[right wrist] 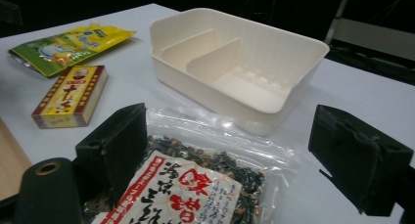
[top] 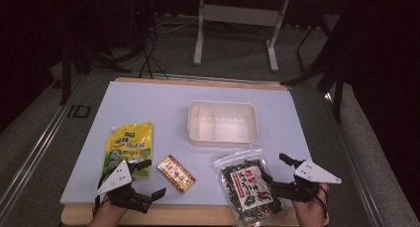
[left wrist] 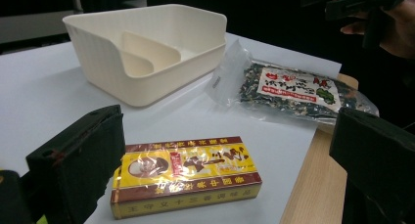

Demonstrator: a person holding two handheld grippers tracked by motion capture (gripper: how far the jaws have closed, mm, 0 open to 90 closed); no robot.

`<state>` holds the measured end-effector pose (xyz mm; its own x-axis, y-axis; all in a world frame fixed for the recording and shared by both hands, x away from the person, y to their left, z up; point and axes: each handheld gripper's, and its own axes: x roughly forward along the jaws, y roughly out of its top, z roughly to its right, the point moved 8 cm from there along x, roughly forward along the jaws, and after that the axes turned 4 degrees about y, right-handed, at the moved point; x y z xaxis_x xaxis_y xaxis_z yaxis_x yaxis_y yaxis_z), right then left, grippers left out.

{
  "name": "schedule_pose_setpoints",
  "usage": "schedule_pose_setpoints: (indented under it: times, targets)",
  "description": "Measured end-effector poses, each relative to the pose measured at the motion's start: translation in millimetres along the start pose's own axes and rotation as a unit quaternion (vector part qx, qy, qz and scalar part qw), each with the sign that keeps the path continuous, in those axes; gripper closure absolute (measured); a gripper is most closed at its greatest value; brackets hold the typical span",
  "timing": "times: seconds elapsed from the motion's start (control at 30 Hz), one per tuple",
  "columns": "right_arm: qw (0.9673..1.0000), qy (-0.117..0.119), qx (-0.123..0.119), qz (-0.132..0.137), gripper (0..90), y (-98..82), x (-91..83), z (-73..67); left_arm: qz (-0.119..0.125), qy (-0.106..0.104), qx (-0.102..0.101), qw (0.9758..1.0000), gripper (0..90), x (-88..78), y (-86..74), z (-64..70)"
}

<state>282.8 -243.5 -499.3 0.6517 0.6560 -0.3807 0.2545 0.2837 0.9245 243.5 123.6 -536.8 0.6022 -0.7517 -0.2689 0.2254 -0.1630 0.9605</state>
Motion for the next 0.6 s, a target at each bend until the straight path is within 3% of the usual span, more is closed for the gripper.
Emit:
schedule_pose_setpoints:
  times: [0.23, 0.6]
  targets:
    - [0.9998, 0.004, -0.017, -0.013, 14.0, -0.5, 4.2, -5.8, 0.012, -0.006, 0.003, 0.9999, 0.4, -1.4, 3.1, 3.8]
    - [0.9994, 0.015, -0.024, -0.019, 15.3, -1.3, 7.8, -9.9, 0.011, -0.005, -0.004, 0.9999, 0.5, 0.5, 2.0, 2.8]
